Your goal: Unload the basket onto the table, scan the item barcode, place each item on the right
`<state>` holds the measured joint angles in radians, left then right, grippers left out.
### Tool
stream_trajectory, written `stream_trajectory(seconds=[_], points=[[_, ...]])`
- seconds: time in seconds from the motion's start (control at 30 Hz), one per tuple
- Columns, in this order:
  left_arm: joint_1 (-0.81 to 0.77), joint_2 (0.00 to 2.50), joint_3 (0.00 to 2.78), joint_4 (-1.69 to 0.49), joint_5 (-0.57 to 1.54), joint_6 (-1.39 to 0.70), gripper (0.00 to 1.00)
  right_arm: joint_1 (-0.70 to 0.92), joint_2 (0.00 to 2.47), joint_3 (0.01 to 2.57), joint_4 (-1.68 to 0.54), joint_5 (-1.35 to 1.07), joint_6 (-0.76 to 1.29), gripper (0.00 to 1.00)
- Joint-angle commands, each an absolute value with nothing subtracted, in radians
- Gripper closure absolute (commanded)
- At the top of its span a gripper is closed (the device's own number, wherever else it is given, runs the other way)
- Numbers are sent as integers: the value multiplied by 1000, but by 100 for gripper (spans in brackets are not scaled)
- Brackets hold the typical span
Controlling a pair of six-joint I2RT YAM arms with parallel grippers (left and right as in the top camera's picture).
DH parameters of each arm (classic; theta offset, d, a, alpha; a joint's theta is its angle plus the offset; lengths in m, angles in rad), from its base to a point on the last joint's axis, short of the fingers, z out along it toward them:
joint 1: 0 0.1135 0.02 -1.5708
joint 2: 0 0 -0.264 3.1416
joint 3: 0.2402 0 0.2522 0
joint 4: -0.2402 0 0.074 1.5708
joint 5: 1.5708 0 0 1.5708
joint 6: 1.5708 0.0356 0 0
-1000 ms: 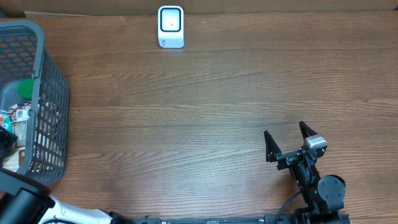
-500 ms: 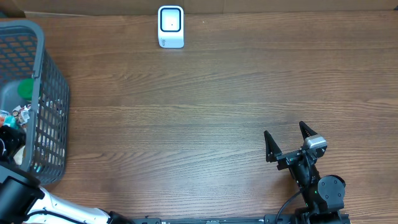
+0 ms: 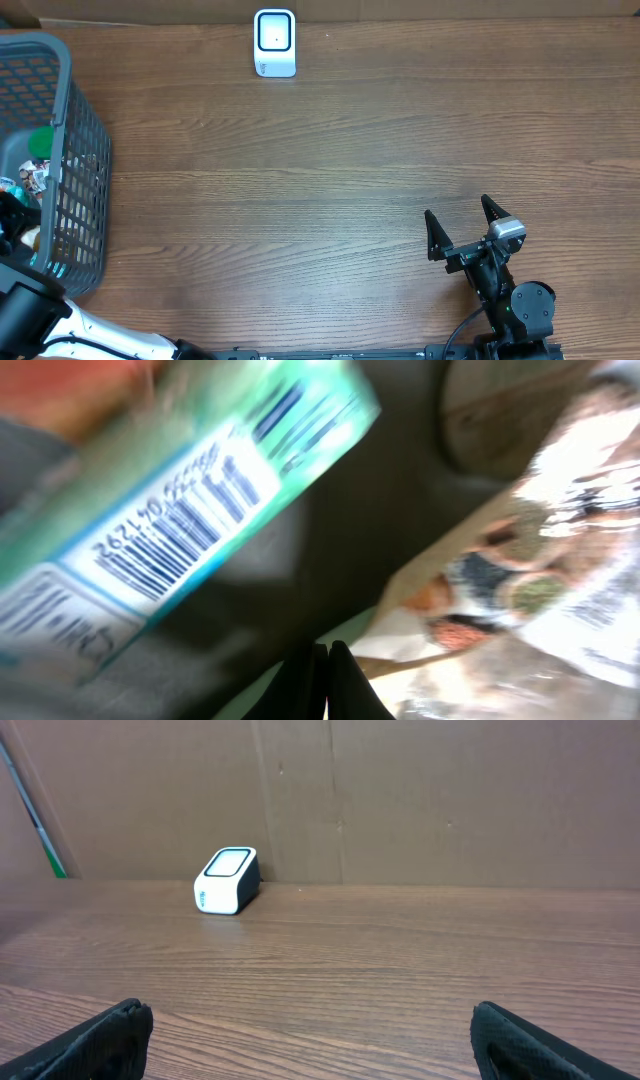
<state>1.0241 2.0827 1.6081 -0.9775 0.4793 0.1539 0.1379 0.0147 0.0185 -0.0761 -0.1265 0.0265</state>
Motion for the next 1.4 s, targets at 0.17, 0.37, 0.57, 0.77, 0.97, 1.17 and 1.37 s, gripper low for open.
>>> stream_trajectory(seconds=[0.17,0.37,0.57,0.77,0.97,1.17,1.37], points=[[1022,1830,1672,-948,525,2,96,134,3,8,-72,-125,25,0],[979,1727,1672,-944,524,-49,96,134,3,8,-72,-125,25,0],[918,1666,1672,-944,496,-50,96,134,3,8,-72,-125,25,0],[877,1604,1672,-927,415,-61,96,134,3,8,-72,-125,25,0],[870,1561,1672,-902,415,-76,96,134,3,8,-72,-125,25,0],[869,1602,1657,-1007,186,-88,79,134,3,8,-72,-125,25,0],[879,1683,1565,-1015,89,-132,24,134,3,8,-72,-125,25,0]])
